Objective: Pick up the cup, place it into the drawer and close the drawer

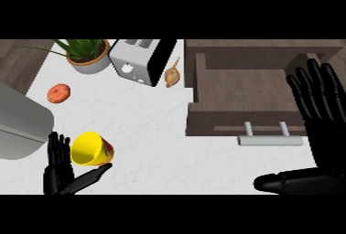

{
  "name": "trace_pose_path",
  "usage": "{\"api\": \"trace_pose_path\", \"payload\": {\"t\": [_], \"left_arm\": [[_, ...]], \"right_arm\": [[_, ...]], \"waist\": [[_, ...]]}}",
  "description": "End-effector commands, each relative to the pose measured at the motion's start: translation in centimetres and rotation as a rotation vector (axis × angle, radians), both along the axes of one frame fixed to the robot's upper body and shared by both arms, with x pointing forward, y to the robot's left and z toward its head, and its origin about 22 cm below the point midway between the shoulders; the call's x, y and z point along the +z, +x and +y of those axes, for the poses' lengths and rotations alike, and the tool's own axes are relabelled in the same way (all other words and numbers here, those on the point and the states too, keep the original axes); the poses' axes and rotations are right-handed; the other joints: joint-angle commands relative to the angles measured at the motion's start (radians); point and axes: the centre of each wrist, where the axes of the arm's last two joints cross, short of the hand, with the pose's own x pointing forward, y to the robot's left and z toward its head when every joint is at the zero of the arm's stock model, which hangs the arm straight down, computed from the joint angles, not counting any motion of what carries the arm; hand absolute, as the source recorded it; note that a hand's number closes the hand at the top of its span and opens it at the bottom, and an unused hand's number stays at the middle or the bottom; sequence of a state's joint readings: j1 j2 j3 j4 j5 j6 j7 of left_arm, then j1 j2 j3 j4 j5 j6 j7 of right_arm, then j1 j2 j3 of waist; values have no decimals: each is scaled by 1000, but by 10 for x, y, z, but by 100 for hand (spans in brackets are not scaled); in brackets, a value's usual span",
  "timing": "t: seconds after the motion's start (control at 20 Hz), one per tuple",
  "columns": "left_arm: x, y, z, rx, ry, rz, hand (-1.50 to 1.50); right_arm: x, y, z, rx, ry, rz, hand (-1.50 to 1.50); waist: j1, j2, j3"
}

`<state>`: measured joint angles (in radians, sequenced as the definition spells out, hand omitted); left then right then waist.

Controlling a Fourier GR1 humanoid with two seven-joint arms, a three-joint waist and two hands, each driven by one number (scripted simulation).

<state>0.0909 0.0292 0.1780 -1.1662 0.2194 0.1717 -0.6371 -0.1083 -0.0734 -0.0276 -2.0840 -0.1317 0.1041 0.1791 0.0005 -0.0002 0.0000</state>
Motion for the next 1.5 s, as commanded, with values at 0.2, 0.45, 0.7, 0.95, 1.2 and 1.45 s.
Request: {"api": "trace_pose_path", "payload": {"t": [0.2,0.45,0.7,0.95,1.2,1.45], "left_arm": [[-24,10,4,-36,9,-1,-150],[-29,12,20,-25,-32,-34,-150],[-32,25,-2,-41,-72,-47,-150],[-30,22,29,-54,-113,-68,-150],[-45,18,-14,-146,-203,-112,-150],[-47,34,8,-164,-239,-159,150]], "right_arm": [[-7,13,-18,-11,6,9,-150],[7,-4,6,10,-11,13,-150],[-8,1,13,1,1,4,-150],[0,-10,-18,-3,14,-21,-150],[-3,10,-9,3,-21,30,-150],[6,-24,-11,4,-8,-4,-150]], "waist": [[-1,1,0],[-2,0,0],[-1,0,0],[-3,0,0],[0,0,0],[-7,0,-1]]}}
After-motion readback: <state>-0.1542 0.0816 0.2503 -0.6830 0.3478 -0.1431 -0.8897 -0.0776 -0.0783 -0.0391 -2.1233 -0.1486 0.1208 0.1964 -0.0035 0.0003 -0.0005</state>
